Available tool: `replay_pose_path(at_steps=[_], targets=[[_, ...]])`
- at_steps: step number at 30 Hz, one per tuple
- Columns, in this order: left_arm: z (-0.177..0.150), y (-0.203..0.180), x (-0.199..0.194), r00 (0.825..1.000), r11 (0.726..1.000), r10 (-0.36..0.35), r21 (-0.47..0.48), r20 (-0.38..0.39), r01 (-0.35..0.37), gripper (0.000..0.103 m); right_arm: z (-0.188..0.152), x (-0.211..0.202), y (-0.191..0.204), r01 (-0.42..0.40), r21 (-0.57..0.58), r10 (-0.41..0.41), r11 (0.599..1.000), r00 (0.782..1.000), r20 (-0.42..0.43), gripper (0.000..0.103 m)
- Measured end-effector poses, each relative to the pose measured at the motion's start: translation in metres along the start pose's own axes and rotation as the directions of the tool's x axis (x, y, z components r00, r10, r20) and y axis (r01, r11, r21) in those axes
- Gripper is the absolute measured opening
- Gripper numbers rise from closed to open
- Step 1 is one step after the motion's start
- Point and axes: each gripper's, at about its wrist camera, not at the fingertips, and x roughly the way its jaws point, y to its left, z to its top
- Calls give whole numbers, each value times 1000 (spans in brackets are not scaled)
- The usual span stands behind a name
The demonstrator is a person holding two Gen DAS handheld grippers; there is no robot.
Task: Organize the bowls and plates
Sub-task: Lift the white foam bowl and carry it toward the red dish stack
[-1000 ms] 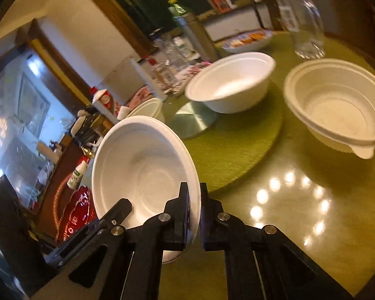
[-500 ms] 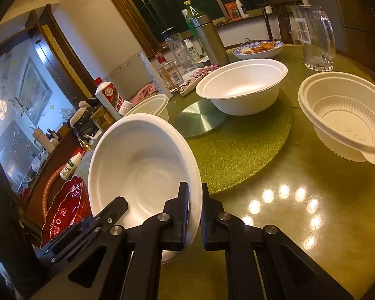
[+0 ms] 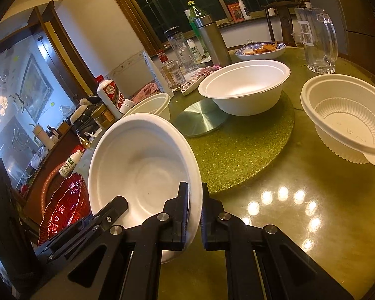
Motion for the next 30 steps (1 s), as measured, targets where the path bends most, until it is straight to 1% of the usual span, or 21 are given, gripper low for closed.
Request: replay_pose_path(at_steps=[7, 30], targets=[[-1, -1, -3, 1000, 1000, 3, 7, 17, -3, 13, 0, -3, 2, 4, -16, -4, 1000, 1000, 13, 8], [-1, -1, -5, 1000, 1000, 5, 18, 25, -5, 13, -1, 0, 2, 16, -23, -16, 1000, 1000, 18, 9]])
